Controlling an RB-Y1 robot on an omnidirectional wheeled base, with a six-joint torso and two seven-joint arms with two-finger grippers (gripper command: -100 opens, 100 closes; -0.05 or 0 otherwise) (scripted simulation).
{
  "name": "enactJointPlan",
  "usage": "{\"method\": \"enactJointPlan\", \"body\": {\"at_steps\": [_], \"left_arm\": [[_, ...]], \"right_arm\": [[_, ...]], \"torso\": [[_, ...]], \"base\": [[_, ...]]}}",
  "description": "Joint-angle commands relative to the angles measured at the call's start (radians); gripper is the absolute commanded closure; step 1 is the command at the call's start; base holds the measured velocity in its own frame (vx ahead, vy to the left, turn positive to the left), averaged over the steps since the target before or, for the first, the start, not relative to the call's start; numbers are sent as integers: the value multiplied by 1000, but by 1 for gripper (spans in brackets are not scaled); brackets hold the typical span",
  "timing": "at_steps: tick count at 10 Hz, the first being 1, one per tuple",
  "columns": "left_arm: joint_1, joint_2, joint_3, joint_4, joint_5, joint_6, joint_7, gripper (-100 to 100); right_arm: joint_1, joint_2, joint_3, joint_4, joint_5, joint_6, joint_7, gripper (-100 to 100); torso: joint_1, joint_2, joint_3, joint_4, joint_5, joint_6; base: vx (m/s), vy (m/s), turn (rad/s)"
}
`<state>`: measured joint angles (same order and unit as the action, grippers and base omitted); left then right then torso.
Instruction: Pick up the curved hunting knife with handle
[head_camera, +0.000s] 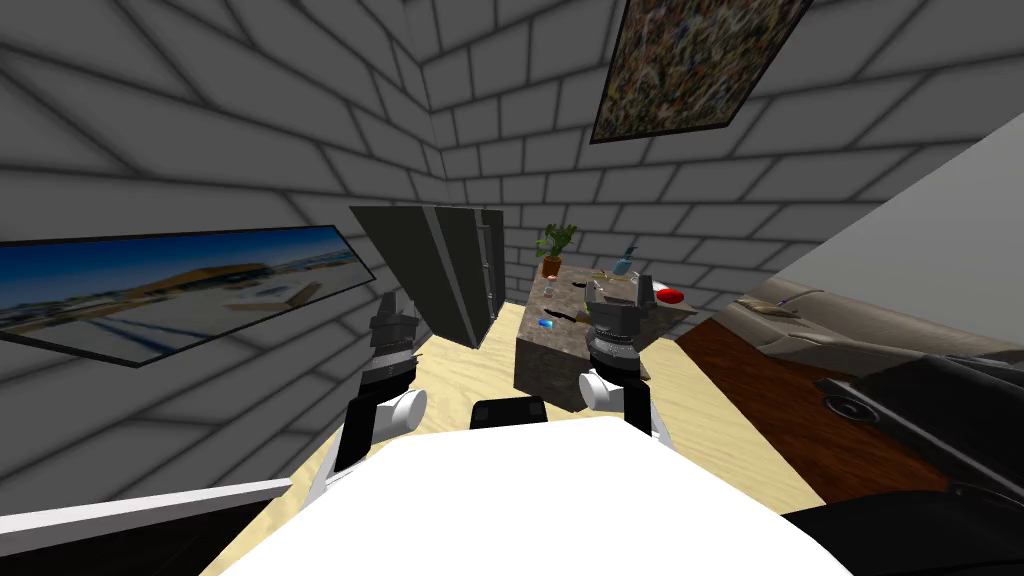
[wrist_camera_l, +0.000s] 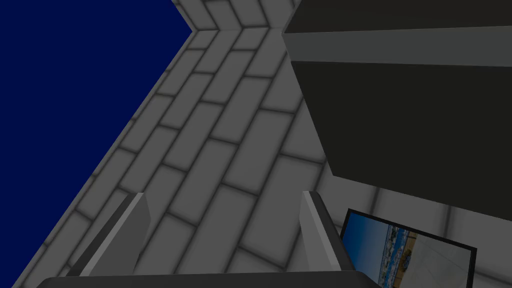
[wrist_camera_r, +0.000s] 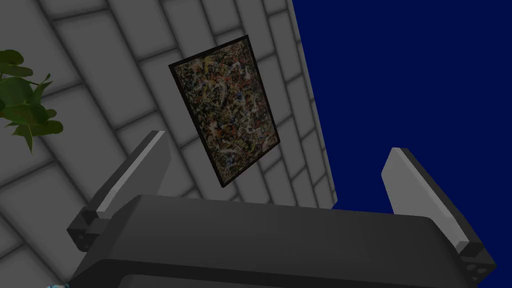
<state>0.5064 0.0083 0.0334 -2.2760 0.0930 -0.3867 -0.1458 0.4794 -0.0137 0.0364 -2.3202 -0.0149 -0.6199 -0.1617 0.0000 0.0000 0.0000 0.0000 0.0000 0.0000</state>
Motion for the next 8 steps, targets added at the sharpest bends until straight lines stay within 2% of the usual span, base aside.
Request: {"method": "enactJointPlan", "body": {"at_steps": [1, 4, 5, 6, 7, 8], "left_arm": [[0, 0, 0, 0, 0, 0, 0, 0], [0, 0, 0, 0, 0, 0, 0, 0], [0, 0, 0, 0, 0, 0, 0, 0], [0, 0, 0, 0, 0, 0, 0, 0], [0, 0, 0, 0, 0, 0, 0, 0], [0, 0, 0, 0, 0, 0, 0, 0]], "right_arm": [[5, -33, 7, 18, 7, -2, 3, -100], [21, -126, 34, 89, 35, -9, 14, -100], [21, -132, 34, 89, 35, -9, 14, -100], [28, -169, 47, 123, 49, -13, 20, -100], [28, -175, 47, 123, 49, -13, 20, -100], [36, -219, 61, 159, 64, -17, 26, -100]], "torso": [[0, 0, 0, 0, 0, 0], [4, 2, 1, 0, 1, 0], [7, 3, 1, 0, 1, 0], [5, 2, 1, 1, 1, 0], [4, 2, 1, 0, 1, 0], [3, 1, 1, 0, 1, 0]], "base": [[-10, 23, 51], [-30, 78, 94], [-30, 73, 23], [-19, 58, 74], [-10, 43, 54], [-16, 63, 120]]}}
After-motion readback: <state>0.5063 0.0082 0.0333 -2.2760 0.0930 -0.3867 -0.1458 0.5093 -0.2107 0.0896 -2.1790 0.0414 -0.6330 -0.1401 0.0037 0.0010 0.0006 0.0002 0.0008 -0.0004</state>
